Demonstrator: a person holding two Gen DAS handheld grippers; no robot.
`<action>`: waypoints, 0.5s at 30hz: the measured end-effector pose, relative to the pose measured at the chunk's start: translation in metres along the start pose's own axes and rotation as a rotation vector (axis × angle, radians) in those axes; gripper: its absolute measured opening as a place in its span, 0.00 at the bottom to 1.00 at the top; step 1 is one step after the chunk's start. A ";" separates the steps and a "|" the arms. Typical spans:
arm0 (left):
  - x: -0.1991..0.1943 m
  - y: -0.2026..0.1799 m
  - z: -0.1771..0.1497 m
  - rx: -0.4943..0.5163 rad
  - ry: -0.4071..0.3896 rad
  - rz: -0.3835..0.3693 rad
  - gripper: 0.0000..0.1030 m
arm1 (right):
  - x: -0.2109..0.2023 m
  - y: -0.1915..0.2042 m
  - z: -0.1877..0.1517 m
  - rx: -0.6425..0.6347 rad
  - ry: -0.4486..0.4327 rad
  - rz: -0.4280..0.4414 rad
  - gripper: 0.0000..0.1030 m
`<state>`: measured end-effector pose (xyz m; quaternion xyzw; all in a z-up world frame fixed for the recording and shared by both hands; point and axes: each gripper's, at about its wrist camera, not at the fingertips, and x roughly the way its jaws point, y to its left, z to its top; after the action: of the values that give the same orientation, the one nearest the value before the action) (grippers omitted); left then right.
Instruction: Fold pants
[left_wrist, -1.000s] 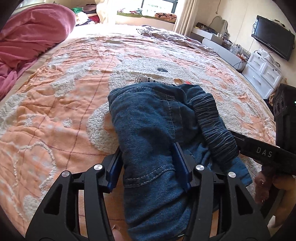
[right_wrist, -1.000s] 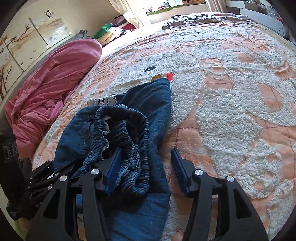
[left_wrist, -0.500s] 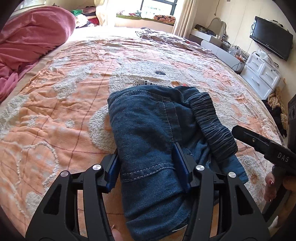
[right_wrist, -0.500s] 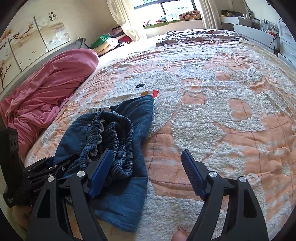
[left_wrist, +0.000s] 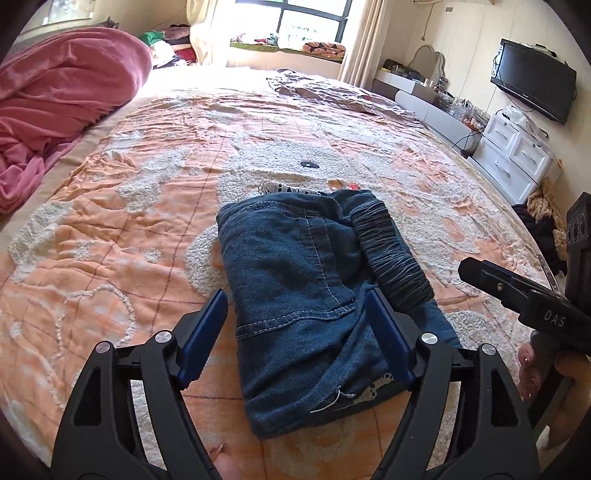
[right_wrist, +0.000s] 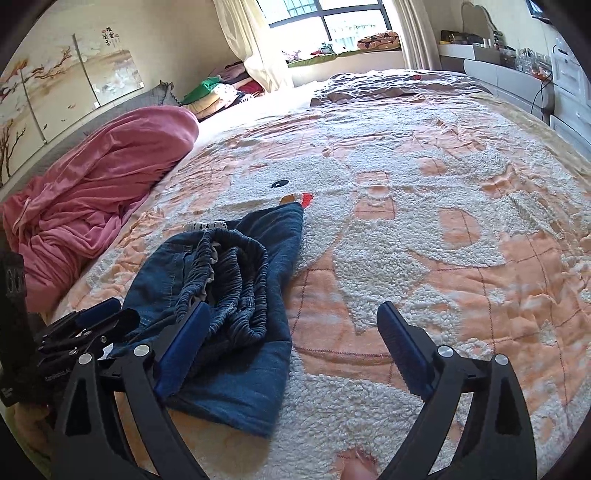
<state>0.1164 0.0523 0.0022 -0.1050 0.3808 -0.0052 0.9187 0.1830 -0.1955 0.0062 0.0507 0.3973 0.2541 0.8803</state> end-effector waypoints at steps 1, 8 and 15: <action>-0.003 -0.001 0.001 0.000 -0.006 0.000 0.72 | -0.003 0.001 0.000 -0.004 -0.003 0.000 0.90; -0.025 -0.004 0.001 0.004 -0.038 0.015 0.87 | -0.022 0.008 0.000 -0.021 -0.034 0.007 0.93; -0.044 -0.008 -0.002 0.012 -0.060 0.037 0.91 | -0.045 0.016 -0.002 -0.045 -0.074 0.013 0.95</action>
<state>0.0842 0.0478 0.0333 -0.0927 0.3548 0.0126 0.9303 0.1499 -0.2039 0.0402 0.0426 0.3585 0.2668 0.8936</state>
